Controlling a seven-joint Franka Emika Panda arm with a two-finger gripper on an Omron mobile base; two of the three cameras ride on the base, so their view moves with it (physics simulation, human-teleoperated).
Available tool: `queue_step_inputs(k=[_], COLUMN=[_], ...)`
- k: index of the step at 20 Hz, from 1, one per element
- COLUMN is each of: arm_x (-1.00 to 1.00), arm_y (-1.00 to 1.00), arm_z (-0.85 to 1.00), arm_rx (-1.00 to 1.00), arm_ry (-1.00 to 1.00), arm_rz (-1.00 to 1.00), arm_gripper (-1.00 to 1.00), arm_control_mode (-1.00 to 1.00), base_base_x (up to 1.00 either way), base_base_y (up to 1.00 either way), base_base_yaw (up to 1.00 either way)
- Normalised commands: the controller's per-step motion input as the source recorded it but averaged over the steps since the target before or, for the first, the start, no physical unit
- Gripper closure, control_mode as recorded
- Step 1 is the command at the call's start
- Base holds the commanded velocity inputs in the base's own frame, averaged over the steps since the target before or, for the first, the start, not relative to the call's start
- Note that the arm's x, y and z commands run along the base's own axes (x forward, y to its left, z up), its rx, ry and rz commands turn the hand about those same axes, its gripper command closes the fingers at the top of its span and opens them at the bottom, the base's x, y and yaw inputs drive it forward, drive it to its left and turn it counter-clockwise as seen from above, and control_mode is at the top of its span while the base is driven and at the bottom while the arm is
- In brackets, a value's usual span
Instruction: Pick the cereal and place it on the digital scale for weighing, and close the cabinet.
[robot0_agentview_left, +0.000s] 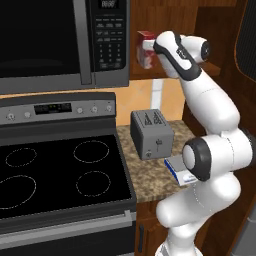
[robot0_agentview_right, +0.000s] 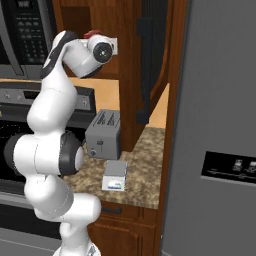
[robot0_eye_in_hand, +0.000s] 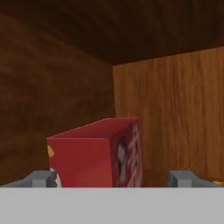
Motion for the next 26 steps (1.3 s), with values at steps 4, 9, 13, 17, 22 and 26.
queue_step_inputs(k=[4, 9, 13, 17, 22, 26], arm_x=[0.00, 0.00, 0.17, 0.22, 0.64, 0.32], arm_y=[0.60, 0.19, -0.49, -0.53, 0.15, 0.20], arm_z=[-0.14, 0.00, 0.00, -0.05, -0.20, -0.13], arm_rx=[0.00, 0.00, 0.02, 0.03, 0.00, -0.01], arm_ry=[0.00, -0.01, 0.00, 0.00, 0.00, 0.00], arm_rz=[0.00, 0.00, 0.00, 0.00, 0.00, -0.01], arm_gripper=[-1.00, -1.00, -1.00, -1.00, -1.00, -1.00], arm_control_mode=[-1.00, -1.00, -1.00, -1.00, -1.00, -1.00], base_base_x=[0.00, 0.00, 0.00, 0.00, 0.00, 0.00], base_base_y=[0.00, 0.00, 0.00, 0.00, 0.00, 0.00], base_base_yaw=[0.00, 0.00, 0.00, 0.00, 0.00, 0.00])
